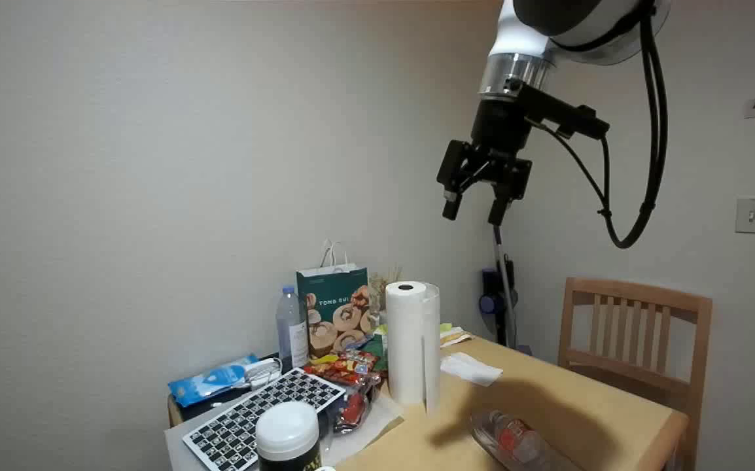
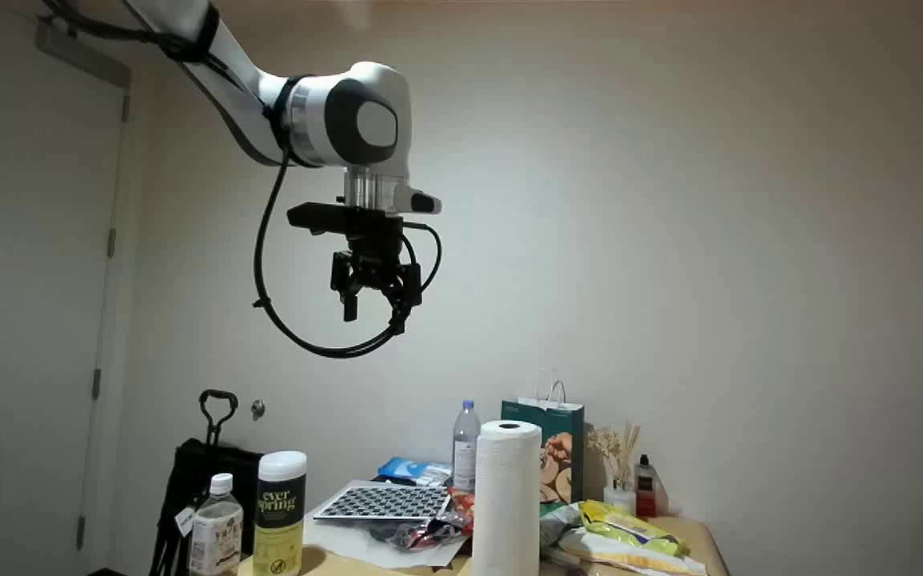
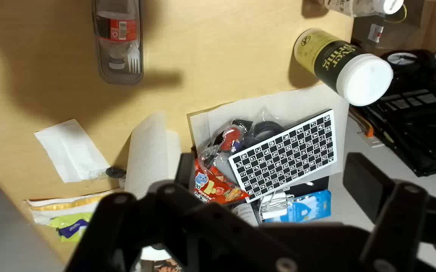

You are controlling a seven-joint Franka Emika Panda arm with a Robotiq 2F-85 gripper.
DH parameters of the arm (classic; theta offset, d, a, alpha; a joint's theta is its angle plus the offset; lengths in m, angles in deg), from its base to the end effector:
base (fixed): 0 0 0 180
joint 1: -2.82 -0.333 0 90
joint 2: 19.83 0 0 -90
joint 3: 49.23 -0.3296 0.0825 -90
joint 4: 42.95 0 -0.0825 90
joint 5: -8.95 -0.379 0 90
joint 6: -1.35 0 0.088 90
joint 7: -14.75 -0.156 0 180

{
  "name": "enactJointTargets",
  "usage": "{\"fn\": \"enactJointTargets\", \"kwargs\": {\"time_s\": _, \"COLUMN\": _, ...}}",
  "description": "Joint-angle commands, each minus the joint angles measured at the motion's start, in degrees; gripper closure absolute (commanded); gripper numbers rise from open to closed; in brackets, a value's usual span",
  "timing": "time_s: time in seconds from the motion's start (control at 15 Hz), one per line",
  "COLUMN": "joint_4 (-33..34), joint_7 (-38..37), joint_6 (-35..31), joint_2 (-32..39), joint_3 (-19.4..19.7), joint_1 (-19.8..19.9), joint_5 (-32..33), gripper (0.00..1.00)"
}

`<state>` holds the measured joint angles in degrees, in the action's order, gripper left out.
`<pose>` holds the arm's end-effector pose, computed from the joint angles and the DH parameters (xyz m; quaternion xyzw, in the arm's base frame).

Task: Pick up the bottle and put it on the table.

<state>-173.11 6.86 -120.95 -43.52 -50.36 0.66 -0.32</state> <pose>0.4559 0.0406 0.5145 -0.9853 0.0732 -0.1300 0.0826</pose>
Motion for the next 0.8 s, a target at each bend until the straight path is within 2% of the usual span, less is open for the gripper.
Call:
{"fn": "enactJointTargets", "kwargs": {"time_s": 0.0, "joint_4": 0.1, "joint_7": 0.1, "joint_6": 0.1, "joint_2": 0.0, "joint_3": -0.3, "joint_1": 0.3, "joint_5": -0.1, "gripper": 0.0}}
{"fn": "enactJointTargets", "kwargs": {"time_s": 0.33, "joint_4": -2.8, "joint_7": 4.3, "joint_6": -2.3, "joint_2": -0.7, "joint_3": 1.2, "joint_1": -0.6, "joint_5": -2.2, "gripper": 0.0}}
{"fn": "enactJointTargets", "kwargs": {"time_s": 0.73, "joint_4": -14.3, "joint_7": 11.7, "joint_6": -1.3, "joint_2": -3.7, "joint_3": 6.3, "joint_1": 0.9, "joint_5": -3.2, "gripper": 0.0}}
